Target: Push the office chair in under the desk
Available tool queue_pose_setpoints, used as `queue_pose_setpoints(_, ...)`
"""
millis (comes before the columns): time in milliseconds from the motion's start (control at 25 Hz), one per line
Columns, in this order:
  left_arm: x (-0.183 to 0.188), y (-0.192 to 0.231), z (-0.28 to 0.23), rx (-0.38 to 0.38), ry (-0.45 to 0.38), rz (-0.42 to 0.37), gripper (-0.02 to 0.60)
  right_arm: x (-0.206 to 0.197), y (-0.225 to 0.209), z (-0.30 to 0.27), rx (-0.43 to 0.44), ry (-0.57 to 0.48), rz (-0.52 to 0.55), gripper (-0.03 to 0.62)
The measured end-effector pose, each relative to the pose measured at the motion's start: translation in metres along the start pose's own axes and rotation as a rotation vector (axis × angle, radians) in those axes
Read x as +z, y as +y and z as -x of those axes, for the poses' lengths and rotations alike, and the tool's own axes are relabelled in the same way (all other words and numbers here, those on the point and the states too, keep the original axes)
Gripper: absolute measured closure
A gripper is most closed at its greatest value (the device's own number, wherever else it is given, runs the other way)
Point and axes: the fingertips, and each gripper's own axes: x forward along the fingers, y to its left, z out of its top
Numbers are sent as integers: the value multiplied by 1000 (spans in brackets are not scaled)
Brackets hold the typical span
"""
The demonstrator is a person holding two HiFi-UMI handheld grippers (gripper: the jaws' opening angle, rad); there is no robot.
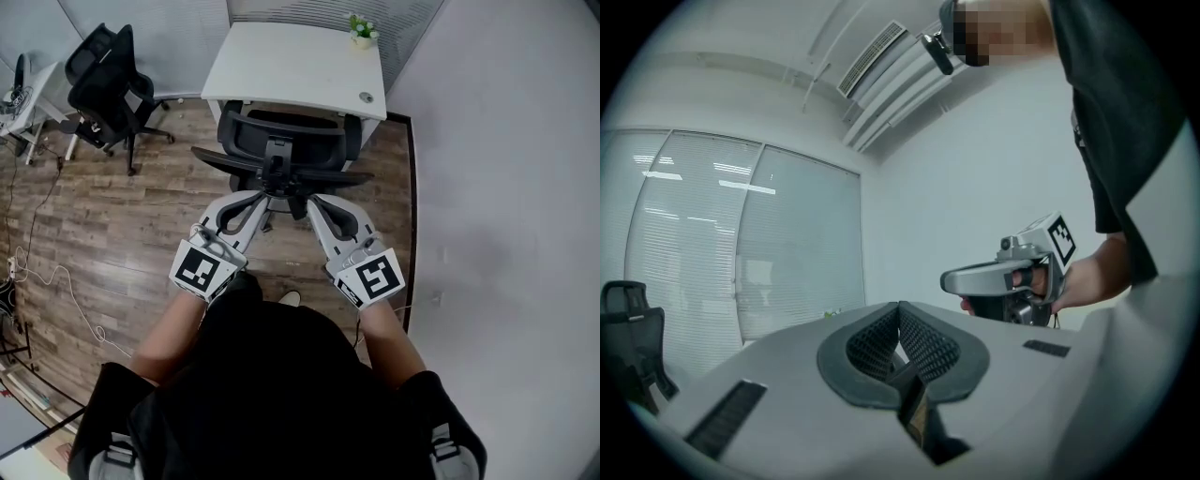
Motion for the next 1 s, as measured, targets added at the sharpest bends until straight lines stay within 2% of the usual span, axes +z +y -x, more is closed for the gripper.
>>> queue_pose_setpoints(120, 3, 4, -1, 18, 8, -1, 586, 1, 0, 1, -3, -1, 4, 592)
queue_pose_setpoints(400, 1, 4, -1, -2, -11, 6, 586, 0, -3, -1, -14, -1, -2, 592)
queue_pose_setpoints(560, 2, 8, -1, 26, 13, 11, 586, 0, -3, -1, -16, -1, -1, 592)
queue_pose_setpoints(800, 2, 3, 1, 1, -13, 4, 586, 0, -1, 0, -16, -6, -6, 592)
queue_pose_setpoints(1000, -1, 6, 3, 33, 30, 11, 586, -2, -1, 2, -19, -3, -6, 592)
